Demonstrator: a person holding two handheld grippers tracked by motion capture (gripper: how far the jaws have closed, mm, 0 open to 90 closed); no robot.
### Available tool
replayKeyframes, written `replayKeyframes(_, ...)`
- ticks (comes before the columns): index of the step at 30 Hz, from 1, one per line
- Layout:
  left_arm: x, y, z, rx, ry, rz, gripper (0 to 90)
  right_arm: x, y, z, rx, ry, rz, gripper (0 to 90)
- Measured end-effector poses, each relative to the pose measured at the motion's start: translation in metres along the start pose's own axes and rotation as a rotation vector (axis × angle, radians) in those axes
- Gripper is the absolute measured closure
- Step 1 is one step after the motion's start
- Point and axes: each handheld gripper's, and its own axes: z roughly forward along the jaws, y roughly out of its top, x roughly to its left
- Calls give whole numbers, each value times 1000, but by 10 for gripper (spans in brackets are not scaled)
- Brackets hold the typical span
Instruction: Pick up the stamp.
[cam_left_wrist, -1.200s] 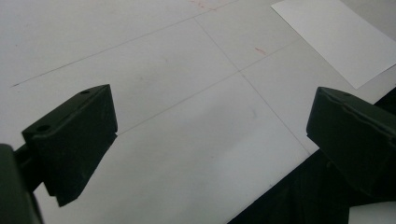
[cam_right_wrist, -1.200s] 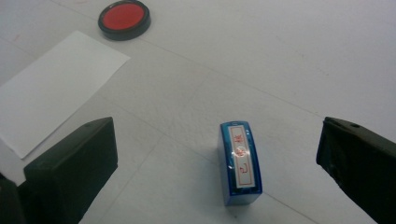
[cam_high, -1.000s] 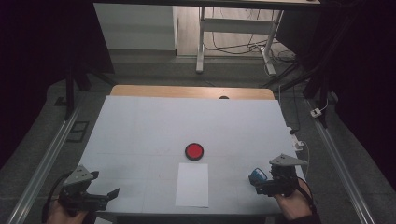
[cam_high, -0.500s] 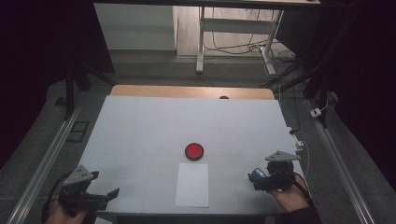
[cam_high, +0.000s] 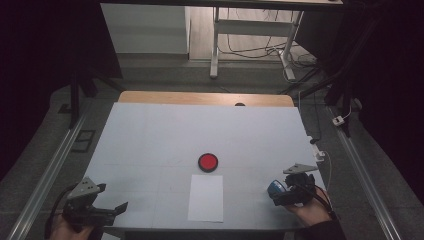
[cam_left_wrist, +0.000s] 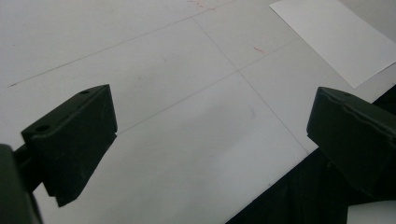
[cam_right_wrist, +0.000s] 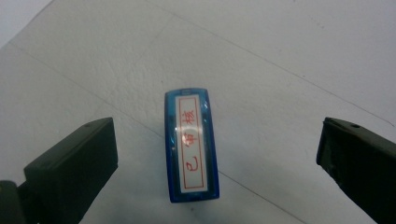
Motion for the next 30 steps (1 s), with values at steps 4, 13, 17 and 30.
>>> replayKeyframes(4, 0, 0, 0, 0, 0, 0, 20, 2, 1, -4, 13, 10, -23, 183)
replayKeyframes(13, 0, 0, 0, 1, -2, 0, 20, 1, 2, -8, 27, 61, -15, 558)
replayKeyframes(17, 0, 0, 0, 0, -3, 2, 20, 1, 2, -8, 33, 67, -22, 689)
replayKeyframes(30, 0, 0, 0, 0, -6, -3, 21, 2, 3, -15, 7, 93, -42, 700)
